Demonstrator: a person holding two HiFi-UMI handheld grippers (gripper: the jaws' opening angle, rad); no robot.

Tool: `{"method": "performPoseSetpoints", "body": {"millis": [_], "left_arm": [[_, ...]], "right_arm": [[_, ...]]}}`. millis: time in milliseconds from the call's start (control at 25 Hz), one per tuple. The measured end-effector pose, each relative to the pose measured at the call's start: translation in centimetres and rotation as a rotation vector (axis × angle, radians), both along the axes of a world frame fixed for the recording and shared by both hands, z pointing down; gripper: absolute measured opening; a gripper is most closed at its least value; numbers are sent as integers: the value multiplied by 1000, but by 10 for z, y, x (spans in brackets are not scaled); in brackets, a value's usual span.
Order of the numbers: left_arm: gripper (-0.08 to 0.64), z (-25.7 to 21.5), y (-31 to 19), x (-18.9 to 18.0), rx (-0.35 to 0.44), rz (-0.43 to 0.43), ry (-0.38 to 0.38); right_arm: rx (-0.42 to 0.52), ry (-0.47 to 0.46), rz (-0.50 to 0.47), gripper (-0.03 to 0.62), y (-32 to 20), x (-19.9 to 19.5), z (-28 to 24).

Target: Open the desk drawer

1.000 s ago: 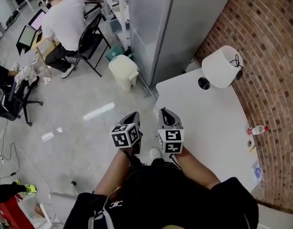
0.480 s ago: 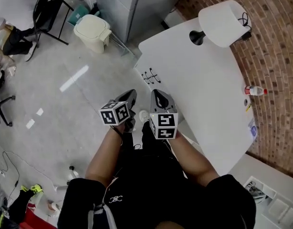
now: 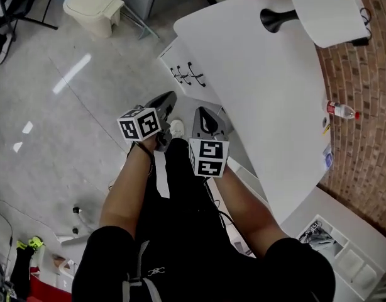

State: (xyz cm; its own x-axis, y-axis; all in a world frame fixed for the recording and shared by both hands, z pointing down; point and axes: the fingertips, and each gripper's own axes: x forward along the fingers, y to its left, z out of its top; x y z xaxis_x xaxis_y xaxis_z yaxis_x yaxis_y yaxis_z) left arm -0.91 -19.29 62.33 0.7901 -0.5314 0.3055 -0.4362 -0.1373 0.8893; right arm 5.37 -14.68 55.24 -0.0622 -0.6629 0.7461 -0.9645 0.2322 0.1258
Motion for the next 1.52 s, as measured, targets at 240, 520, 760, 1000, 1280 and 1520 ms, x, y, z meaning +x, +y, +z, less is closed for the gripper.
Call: {"method": "performPoseSetpoints", "body": {"millis": [240, 520, 760, 1000, 1280, 1520], "left_arm": [[51, 45, -5, 50, -30, 18, 127], [75, 93, -22, 82, -98, -33, 274], [97, 100, -42, 99, -117, -55, 344], [87, 100, -43, 106, -123, -80, 427], [87, 94, -43, 115, -107, -96, 468], [23, 91, -44, 118, -97, -103, 481]], "right_arm": [[-20, -13, 61, -2, 5, 24, 43], [-1, -46, 90, -2, 0, 29, 76], [-35, -52, 89, -2, 10, 46, 95], [-66, -72, 76, -2, 13, 58, 101], [-64, -71, 66, -2, 13, 64, 97], [-75, -67, 55, -2, 17, 66, 100]]}}
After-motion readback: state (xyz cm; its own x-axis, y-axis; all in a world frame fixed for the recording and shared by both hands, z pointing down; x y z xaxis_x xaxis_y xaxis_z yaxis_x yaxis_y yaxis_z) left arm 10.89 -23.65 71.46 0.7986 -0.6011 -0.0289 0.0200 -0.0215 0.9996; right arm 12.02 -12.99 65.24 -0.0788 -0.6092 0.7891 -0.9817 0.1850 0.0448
